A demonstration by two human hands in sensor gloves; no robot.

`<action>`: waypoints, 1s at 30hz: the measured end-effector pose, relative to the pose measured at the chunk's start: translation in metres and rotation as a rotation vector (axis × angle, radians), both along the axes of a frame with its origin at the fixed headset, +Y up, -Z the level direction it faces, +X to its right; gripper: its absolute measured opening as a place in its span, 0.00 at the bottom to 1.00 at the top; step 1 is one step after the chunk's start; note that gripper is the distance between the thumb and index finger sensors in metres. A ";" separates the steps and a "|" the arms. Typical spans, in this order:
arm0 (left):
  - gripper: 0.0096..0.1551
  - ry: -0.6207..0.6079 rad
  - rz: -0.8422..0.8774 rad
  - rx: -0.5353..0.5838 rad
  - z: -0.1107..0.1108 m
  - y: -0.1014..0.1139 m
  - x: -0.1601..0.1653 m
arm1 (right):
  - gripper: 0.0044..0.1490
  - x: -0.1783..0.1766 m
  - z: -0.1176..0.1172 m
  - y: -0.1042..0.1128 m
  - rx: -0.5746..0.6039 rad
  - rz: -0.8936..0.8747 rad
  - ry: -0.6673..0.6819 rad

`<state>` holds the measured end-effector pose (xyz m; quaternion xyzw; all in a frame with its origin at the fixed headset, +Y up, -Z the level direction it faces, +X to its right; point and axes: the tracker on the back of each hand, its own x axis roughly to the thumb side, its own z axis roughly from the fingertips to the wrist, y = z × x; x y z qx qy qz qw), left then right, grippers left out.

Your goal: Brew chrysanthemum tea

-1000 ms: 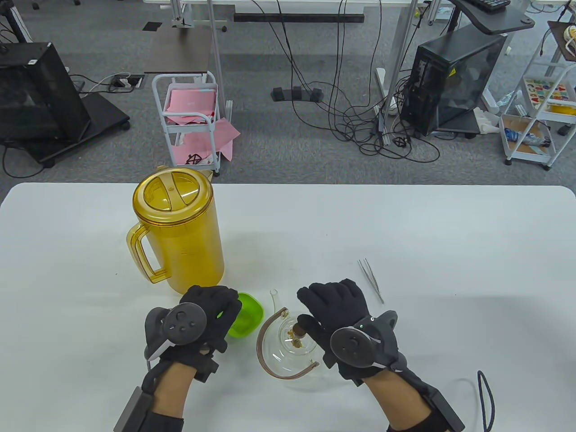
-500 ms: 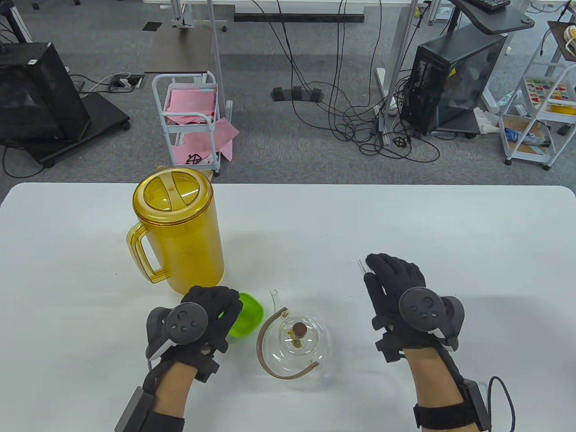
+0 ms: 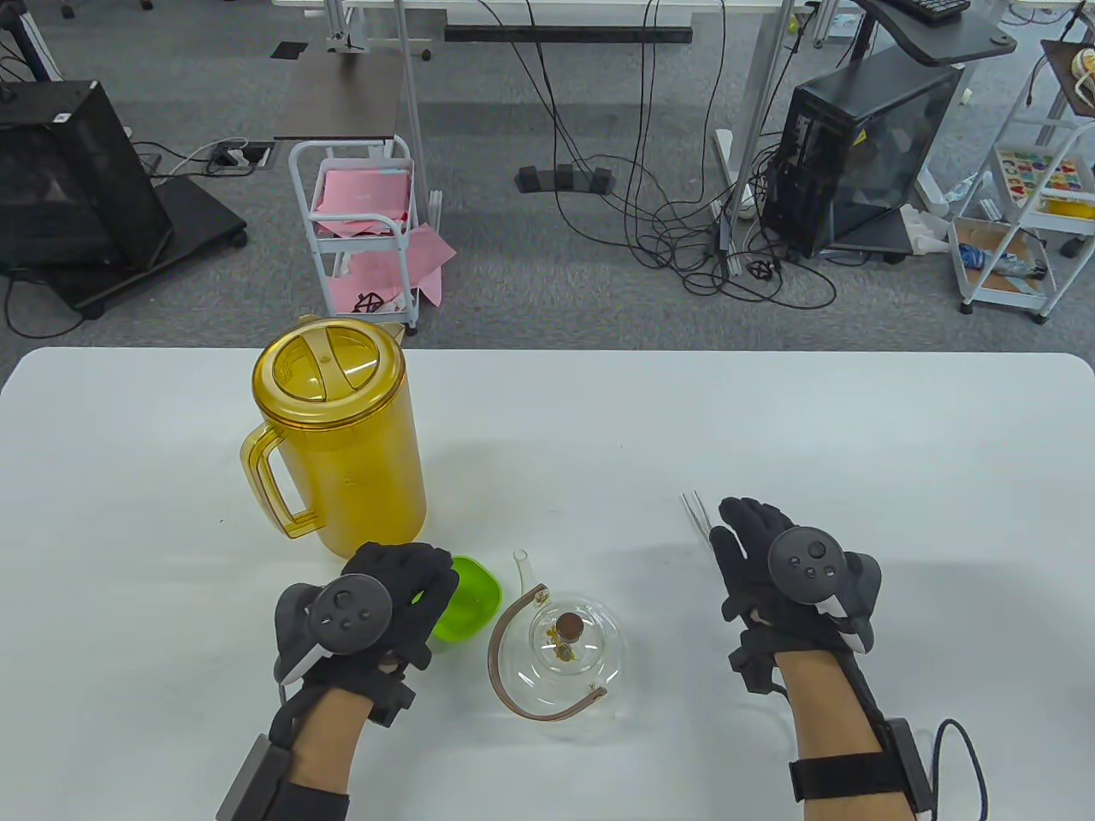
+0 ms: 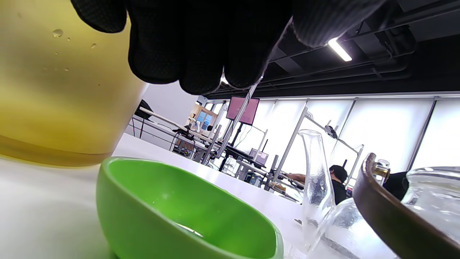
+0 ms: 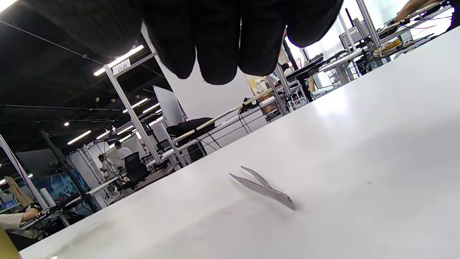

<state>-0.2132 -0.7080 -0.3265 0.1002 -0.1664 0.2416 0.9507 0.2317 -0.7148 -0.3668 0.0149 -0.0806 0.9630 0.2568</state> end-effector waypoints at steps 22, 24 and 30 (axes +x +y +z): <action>0.30 0.006 0.006 0.000 0.000 0.001 -0.002 | 0.35 -0.023 0.002 0.002 0.010 0.062 0.109; 0.29 0.011 0.018 -0.002 -0.001 0.001 -0.003 | 0.35 -0.022 0.002 0.001 0.005 0.056 0.109; 0.30 0.001 0.020 0.000 -0.003 0.001 0.000 | 0.34 -0.021 -0.001 0.000 -0.005 0.052 0.119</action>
